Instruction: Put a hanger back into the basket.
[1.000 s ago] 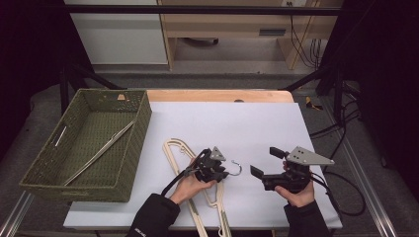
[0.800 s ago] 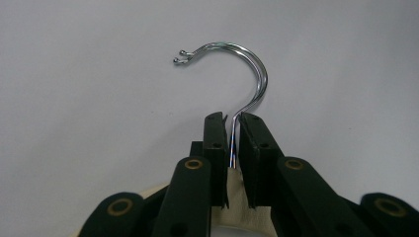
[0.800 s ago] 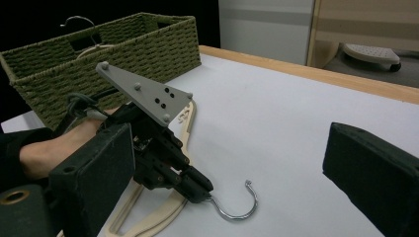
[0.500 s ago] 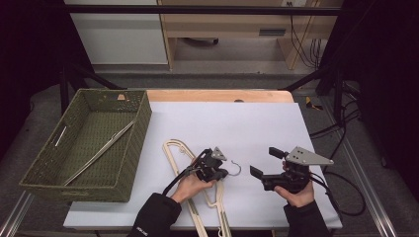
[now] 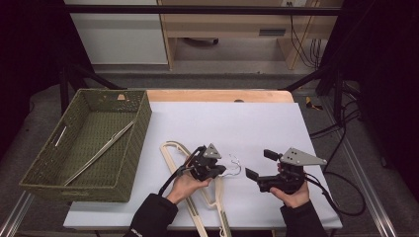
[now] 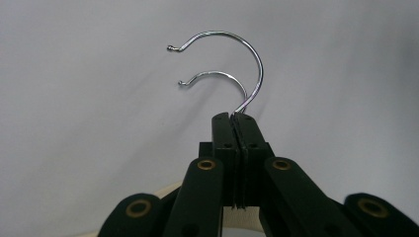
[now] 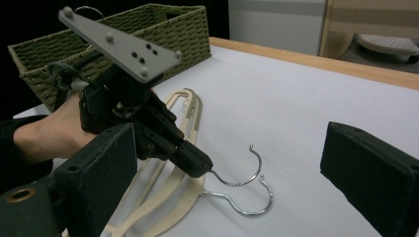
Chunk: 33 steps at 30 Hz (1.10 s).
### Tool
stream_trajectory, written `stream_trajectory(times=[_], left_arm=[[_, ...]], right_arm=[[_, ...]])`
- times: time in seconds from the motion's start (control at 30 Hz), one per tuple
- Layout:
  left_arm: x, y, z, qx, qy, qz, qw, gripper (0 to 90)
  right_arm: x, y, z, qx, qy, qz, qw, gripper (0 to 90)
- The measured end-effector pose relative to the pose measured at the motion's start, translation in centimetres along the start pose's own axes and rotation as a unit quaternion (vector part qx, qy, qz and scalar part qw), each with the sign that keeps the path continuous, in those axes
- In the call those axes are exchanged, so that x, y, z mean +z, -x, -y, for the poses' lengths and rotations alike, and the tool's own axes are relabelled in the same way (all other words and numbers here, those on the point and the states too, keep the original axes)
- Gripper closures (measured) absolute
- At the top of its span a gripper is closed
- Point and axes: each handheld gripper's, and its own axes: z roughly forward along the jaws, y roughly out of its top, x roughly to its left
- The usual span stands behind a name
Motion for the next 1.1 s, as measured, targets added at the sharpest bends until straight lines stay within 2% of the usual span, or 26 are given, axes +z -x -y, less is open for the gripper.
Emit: stream_trajectory(times=[0.33,0.57,0.83,1.0,1.1], left_arm=[[-3.0,0.8,0.4,0.006,0.041,-0.012,0.9991,88.8],[-4.5,1.0,0.8,0.006,0.068,-0.016,0.9976,88.8],[-5.6,1.0,0.9,0.009,0.078,-0.025,0.9966,88.8],[-5.8,1.1,0.9,0.007,0.081,-0.028,0.9963,88.7],[-5.7,1.1,0.9,0.007,0.081,-0.03,0.9962,88.7]], right_arm=[[2.0,-1.3,0.7,0.01,-0.022,-0.038,0.999,10.4],[3.6,-2.8,1.2,0.015,-0.051,-0.065,0.9965,14.1],[5.5,-3.7,2.2,0.035,-0.084,-0.075,0.9931,17.8],[6.5,-4.2,2.6,0.048,-0.098,-0.075,0.9911,24.6],[7.3,-4.4,2.9,0.057,-0.108,-0.087,0.9887,28.1]])
